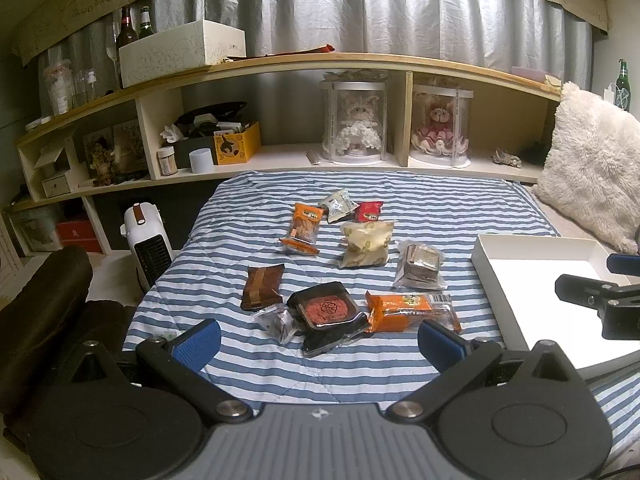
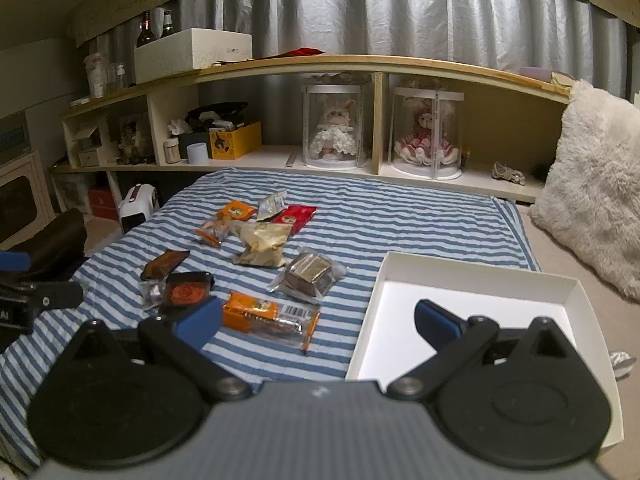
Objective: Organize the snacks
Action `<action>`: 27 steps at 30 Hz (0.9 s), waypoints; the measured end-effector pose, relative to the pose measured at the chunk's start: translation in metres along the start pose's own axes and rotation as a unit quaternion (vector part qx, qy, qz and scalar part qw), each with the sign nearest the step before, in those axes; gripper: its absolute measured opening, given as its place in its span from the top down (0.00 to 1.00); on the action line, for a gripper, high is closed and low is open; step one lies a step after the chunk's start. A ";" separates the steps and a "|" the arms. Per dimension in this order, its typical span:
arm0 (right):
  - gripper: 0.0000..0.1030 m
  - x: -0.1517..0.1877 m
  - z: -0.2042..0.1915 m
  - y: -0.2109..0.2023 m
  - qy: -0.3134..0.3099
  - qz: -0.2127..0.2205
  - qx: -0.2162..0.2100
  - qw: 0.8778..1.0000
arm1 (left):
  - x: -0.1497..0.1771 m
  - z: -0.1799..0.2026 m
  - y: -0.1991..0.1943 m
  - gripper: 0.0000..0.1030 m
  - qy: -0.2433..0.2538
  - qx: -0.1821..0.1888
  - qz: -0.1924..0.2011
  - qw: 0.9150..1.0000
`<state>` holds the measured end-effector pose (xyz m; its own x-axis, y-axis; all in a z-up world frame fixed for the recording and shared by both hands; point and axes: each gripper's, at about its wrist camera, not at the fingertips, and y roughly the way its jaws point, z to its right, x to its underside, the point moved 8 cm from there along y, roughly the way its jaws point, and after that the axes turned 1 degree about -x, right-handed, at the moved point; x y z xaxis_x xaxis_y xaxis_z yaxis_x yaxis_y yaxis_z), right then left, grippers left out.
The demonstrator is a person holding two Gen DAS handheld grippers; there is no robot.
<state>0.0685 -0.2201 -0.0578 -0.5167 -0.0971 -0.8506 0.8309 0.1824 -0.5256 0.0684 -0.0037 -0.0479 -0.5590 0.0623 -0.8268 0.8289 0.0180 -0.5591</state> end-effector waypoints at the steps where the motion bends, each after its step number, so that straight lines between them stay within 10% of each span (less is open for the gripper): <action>1: 0.00 0.000 0.000 0.000 0.001 0.000 0.000 1.000 | 0.000 0.000 0.000 0.00 0.000 0.000 0.000 1.000; 27: 0.00 0.002 -0.002 0.002 -0.003 -0.010 0.003 1.000 | 0.000 -0.001 0.000 0.00 0.000 0.001 -0.001 1.000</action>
<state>0.0688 -0.2184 -0.0604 -0.5314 -0.1058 -0.8405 0.8221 0.1747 -0.5418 0.0682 -0.0031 -0.0474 -0.5606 0.0614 -0.8258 0.8278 0.0170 -0.5608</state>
